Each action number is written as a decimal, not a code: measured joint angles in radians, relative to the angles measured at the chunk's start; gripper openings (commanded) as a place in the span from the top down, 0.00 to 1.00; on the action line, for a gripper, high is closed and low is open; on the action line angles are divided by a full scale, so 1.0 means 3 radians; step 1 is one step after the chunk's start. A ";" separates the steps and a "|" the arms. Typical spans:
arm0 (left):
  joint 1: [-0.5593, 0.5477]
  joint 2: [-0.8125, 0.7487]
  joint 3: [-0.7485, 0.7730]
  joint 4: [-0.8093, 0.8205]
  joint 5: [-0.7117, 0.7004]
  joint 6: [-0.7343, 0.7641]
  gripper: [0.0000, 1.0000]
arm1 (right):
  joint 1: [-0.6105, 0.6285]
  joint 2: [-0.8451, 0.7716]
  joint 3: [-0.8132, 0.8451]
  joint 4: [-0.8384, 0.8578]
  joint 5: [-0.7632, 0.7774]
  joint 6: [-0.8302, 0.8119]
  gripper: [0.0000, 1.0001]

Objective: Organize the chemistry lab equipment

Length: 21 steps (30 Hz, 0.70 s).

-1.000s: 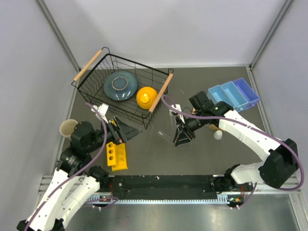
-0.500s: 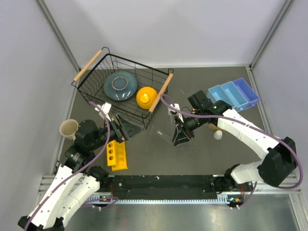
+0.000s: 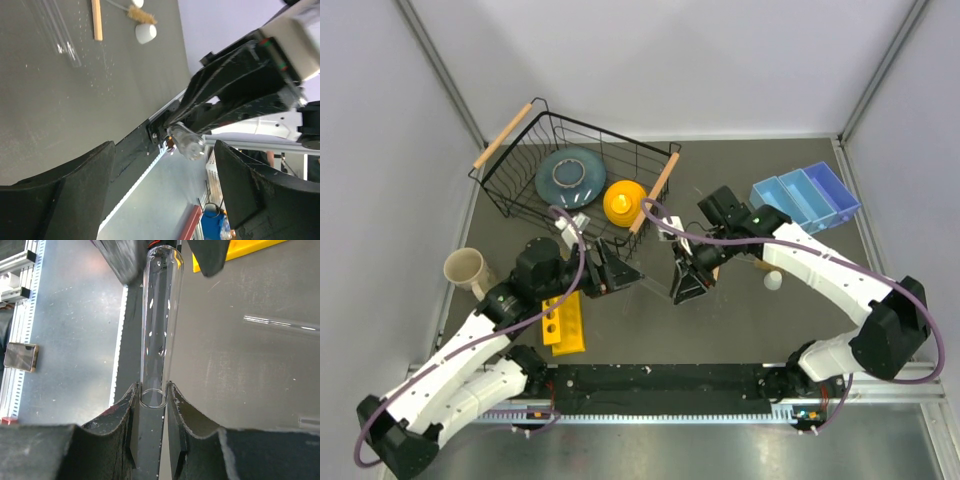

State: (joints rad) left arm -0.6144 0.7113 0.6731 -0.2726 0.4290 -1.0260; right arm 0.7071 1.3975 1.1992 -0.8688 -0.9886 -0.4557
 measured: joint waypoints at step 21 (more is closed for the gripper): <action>-0.0318 0.0276 0.0000 0.0210 -0.0198 -0.0084 0.45 | 0.0065 0.0019 0.0025 -0.0048 0.0092 -0.0078 0.85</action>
State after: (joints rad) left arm -0.7097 0.7940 0.6731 -0.2096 0.3695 -1.0512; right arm 0.7265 1.4033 1.2068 -0.8833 -0.9611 -0.4789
